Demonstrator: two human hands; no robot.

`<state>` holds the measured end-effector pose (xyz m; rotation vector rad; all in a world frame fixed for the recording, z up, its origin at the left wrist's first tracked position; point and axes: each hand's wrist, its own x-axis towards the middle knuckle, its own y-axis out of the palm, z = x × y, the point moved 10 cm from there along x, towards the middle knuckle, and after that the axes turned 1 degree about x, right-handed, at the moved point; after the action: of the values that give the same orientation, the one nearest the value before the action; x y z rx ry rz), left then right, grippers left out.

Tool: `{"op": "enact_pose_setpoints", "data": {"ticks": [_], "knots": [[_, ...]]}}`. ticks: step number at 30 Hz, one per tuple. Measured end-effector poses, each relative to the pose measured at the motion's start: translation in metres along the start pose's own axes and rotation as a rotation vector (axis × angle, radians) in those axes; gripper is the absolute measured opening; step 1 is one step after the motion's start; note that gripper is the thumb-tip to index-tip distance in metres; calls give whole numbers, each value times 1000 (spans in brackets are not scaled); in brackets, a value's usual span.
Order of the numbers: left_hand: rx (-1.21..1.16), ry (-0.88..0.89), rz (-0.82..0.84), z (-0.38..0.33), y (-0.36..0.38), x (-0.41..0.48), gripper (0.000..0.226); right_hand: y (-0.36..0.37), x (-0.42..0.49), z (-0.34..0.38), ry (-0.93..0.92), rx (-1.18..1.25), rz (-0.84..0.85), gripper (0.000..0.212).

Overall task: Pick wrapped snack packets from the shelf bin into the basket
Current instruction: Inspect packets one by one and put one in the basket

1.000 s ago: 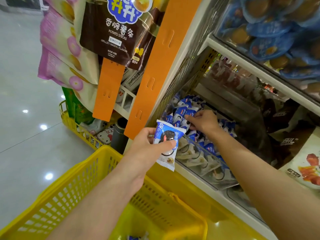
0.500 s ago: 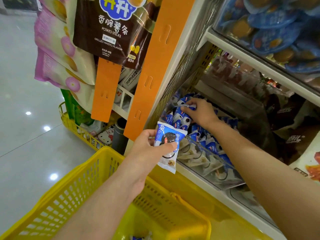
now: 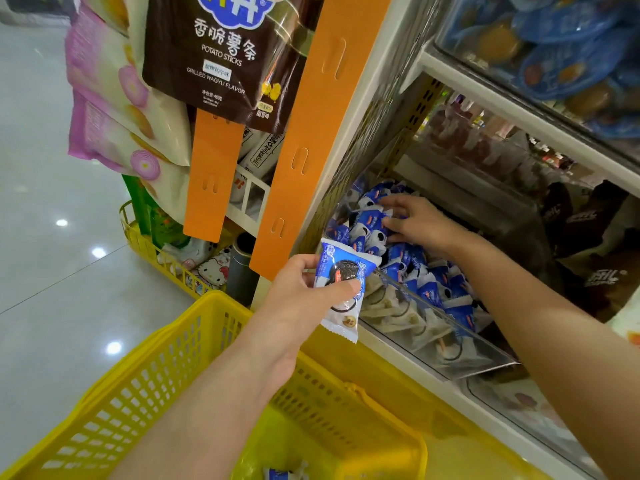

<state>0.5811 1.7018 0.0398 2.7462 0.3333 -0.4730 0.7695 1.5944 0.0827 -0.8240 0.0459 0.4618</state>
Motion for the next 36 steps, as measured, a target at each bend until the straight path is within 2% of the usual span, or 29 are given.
{"op": "enact_pose_setpoints", "data": {"ticks": [4,6,9,14,18,22,24,28,30,34,36], "knots": [[11,8,2,1,3,1,40,-25,-29,21,-127,-174,-277,32],[22,15,0,2,4,0,39,-26,-57,38,-254,-143,-369,22],[32,26,-8,4,4,-1,38,-13,-106,54,-394,7,-404,12],[107,82,1,6,13,-6,38,18,-160,58,-540,-22,-411,18],[179,118,35,10,21,-11,41,25,-169,35,-435,-12,-449,30],[182,149,79,13,25,-13,40,26,-178,32,-436,-34,-461,25],[188,183,87,11,25,-13,40,29,-180,27,-422,29,-431,22],[218,206,115,15,26,-13,41,41,-170,-2,-222,252,-305,13],[239,192,158,19,31,-13,40,41,-167,-6,-210,242,-281,6],[243,201,210,20,38,-18,38,41,-166,-13,-200,305,-249,14],[206,192,178,21,35,-19,28,43,-168,-12,-227,319,-226,15]]}}
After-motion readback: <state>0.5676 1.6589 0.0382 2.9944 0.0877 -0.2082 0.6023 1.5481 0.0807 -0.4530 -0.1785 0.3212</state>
